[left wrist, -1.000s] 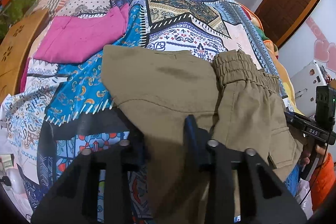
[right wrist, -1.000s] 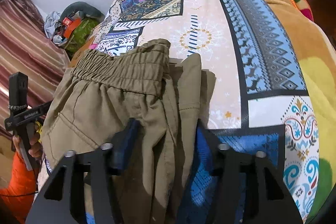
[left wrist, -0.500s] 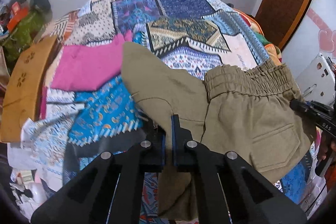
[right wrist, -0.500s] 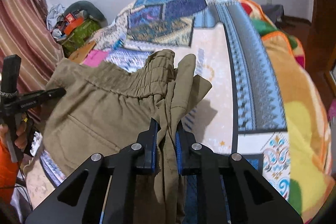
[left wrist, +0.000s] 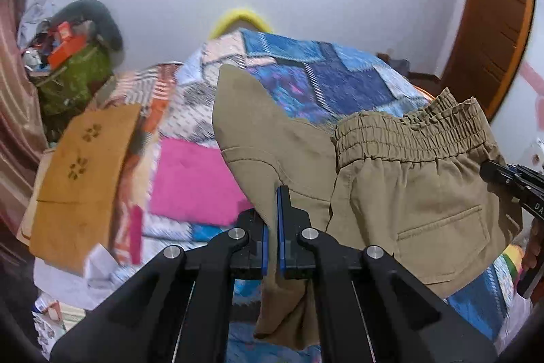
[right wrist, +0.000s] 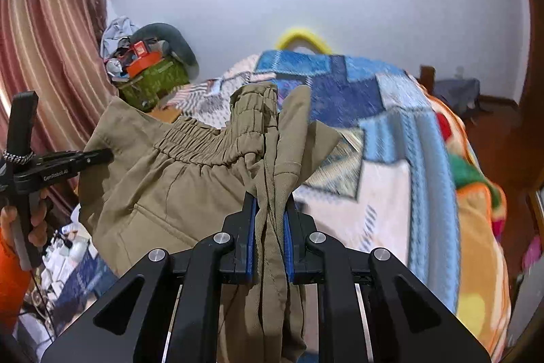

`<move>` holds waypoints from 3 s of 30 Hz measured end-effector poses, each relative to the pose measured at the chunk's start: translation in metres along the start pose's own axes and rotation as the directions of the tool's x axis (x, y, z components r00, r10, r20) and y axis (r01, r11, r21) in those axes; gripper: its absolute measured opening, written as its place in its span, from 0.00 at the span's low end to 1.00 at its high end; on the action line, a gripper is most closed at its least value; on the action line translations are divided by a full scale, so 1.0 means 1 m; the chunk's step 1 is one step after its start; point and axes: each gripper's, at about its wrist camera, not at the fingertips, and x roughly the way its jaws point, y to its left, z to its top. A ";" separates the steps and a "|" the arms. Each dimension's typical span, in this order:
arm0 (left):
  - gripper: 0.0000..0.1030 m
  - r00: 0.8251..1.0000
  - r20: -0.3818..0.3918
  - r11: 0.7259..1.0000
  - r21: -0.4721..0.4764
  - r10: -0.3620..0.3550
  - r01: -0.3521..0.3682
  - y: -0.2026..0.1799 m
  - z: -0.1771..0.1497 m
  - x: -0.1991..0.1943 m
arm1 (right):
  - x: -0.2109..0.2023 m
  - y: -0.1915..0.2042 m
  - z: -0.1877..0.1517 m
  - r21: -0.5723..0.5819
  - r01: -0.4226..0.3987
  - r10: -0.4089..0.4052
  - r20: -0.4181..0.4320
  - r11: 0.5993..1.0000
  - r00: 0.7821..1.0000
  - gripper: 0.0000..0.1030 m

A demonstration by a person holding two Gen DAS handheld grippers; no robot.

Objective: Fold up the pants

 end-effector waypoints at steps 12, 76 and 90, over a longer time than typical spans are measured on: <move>0.04 0.994 -0.018 0.988 -0.107 0.110 -0.111 0.102 0.038 0.085 | 0.109 0.042 0.048 -0.027 -0.081 0.081 -0.012 0.996 0.997 0.12; 0.89 0.814 0.577 0.998 -0.035 0.068 -0.059 -0.025 -0.109 -0.314 | -0.202 0.196 -0.029 -0.225 0.007 0.104 0.477 0.974 0.873 0.74; 1.00 0.802 0.592 0.997 -0.045 0.076 -0.061 -0.035 -0.121 -0.325 | -0.218 0.200 -0.040 -0.170 0.041 0.055 0.524 0.985 0.850 1.00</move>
